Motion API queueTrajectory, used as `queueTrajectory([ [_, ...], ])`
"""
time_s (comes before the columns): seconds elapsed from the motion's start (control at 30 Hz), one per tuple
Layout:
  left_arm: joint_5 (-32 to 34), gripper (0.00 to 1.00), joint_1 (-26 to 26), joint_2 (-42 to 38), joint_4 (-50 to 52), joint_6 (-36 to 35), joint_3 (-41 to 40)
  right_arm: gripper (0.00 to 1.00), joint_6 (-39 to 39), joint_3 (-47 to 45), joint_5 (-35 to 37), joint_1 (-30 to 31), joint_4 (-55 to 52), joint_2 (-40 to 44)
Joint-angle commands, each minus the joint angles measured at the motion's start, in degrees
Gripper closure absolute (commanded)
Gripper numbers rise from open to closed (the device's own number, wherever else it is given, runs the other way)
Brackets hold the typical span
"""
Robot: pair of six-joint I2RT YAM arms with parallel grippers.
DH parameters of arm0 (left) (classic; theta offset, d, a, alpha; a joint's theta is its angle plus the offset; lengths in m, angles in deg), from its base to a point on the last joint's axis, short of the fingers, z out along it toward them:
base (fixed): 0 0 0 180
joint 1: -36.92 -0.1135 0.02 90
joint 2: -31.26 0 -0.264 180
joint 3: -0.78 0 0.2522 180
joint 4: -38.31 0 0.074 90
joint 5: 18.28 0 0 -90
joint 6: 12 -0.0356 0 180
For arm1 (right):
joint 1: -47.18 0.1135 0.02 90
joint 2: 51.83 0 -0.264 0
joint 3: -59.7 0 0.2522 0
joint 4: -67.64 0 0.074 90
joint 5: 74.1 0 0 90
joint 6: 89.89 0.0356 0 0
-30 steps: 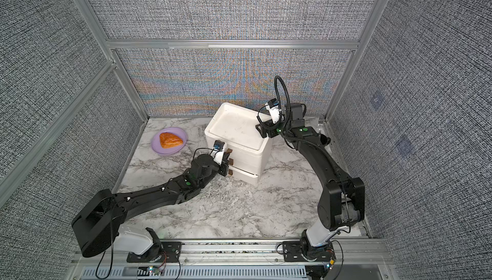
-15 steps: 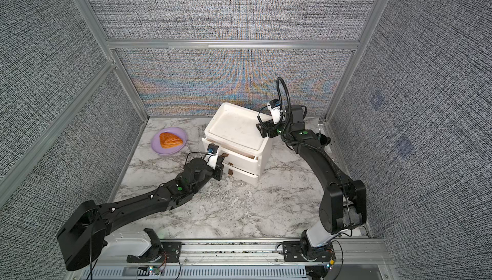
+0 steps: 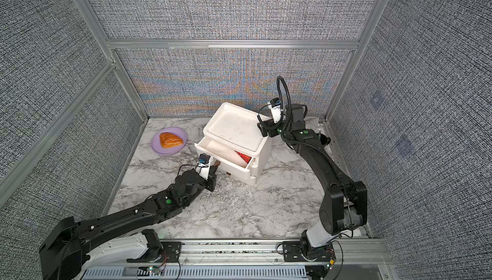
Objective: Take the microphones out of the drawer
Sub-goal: Open the drawer in the storage box.
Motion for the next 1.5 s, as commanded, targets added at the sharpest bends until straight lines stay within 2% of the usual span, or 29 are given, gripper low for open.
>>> queueTrajectory([
  [0.0, 5.25, 1.0, 1.51, -2.94, 6.21, 2.61, -1.67, 0.06, -0.43, 0.34, 0.33, 0.35, -0.14, 0.23],
  [0.2, 9.19, 1.0, 3.94, -9.97, 12.53, 4.98, -4.34, 0.06, 0.03, 0.62, 2.42, 0.46, -0.59, 0.09],
  [0.4, 10.11, 1.0, 4.87, -15.77, 18.08, 5.76, -5.71, 0.06, 0.04, 0.63, 2.62, 0.43, -0.77, 0.23],
  [0.73, 8.9, 1.0, 7.38, -17.45, 22.66, 7.35, -4.81, 0.06, -0.38, 1.71, 3.13, 0.51, -1.28, -0.95],
  [1.0, 13.07, 1.0, 12.53, -14.72, 25.98, 10.16, -2.77, 0.06, -0.45, 3.38, 5.78, 0.48, -1.44, -1.72],
  [1.23, 15.93, 1.0, 13.94, -23.37, 30.28, 12.1, -6.44, 0.06, -3.22, 7.23, 9.47, 0.61, -3.51, -3.97],
  [1.47, 16.52, 1.0, 13.95, -28.14, 31.99, 8.09, -6.99, 0.06, -5.22, 10.36, 10.47, 0.64, -2.77, -6.35],
])
